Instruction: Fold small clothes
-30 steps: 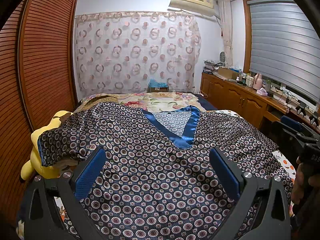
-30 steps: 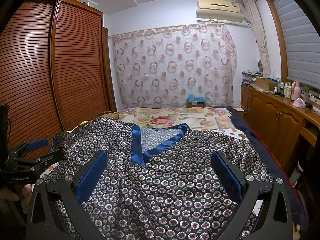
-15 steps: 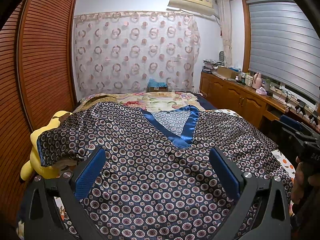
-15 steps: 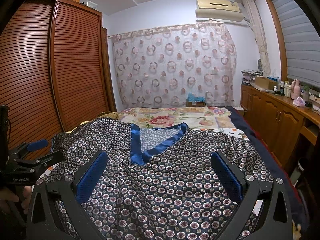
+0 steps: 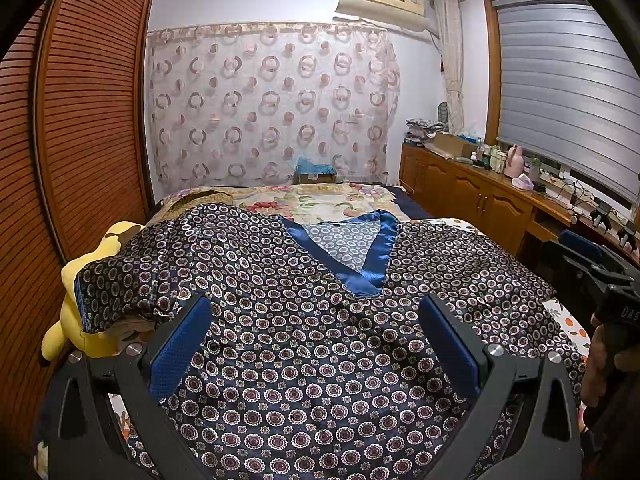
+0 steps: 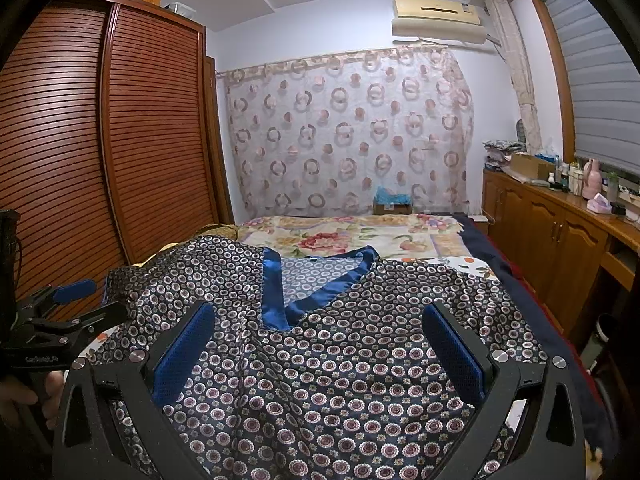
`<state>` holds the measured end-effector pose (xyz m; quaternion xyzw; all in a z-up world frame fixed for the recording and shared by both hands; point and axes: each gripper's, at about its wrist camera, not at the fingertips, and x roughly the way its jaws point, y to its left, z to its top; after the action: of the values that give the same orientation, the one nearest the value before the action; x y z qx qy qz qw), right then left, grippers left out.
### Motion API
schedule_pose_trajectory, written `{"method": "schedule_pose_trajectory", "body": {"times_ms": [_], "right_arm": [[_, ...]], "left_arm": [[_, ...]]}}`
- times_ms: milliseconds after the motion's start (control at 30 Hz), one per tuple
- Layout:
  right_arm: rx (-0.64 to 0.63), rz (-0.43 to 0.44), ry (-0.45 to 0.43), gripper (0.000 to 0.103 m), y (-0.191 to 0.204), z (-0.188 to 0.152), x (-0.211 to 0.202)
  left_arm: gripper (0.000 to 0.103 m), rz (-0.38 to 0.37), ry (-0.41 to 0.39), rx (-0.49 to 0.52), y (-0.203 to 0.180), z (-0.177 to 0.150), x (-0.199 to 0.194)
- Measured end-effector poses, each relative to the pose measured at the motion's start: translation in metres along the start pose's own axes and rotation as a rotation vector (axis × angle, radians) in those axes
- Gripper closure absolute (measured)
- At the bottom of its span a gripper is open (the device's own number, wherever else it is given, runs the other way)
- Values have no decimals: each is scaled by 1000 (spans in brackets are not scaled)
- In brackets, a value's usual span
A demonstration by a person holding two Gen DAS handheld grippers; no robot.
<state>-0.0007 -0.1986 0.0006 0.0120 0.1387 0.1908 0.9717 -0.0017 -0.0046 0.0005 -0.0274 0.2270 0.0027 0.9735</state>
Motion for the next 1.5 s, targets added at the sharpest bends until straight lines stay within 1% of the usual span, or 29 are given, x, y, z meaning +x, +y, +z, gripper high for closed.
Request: {"method": "schedule_pose_trajectory", "body": {"times_ms": [67,200,367,533,667,733,900,1033,1267,1433,1500], "right_arm": [[-6,-5,-1,0,1,-1,1],[-4,15,12,0,0,-6,5],[-3,57,34,0,-1,-10,11],[-15,104,71,0,-1,-17,20],[-41,132,126,0,3,-27,35],[-53,137,143,1,6,-30,41],[-55,154,184,1,8,-29,60],[-78,141,200,1,8,-28,73],[-75,150,251,1,6,-31,92],[-74,152,260,1,7,-32,96],[-74,151,263,1,8,-34,98]], "left_arm": [[0,0,-1,-1,0,0,-1],[0,11,-2,4,5,-3,-2],[0,37,21,-3,26,-9,1],[0,58,42,-28,61,-13,0],[0,114,64,-24,92,-11,-1],[0,135,71,-40,110,-9,0],[0,140,95,-87,153,-10,6],[0,157,128,-116,180,-9,20],[16,151,178,-172,226,-1,52],[21,127,189,-276,265,4,73],[26,119,203,-317,278,2,82]]}}
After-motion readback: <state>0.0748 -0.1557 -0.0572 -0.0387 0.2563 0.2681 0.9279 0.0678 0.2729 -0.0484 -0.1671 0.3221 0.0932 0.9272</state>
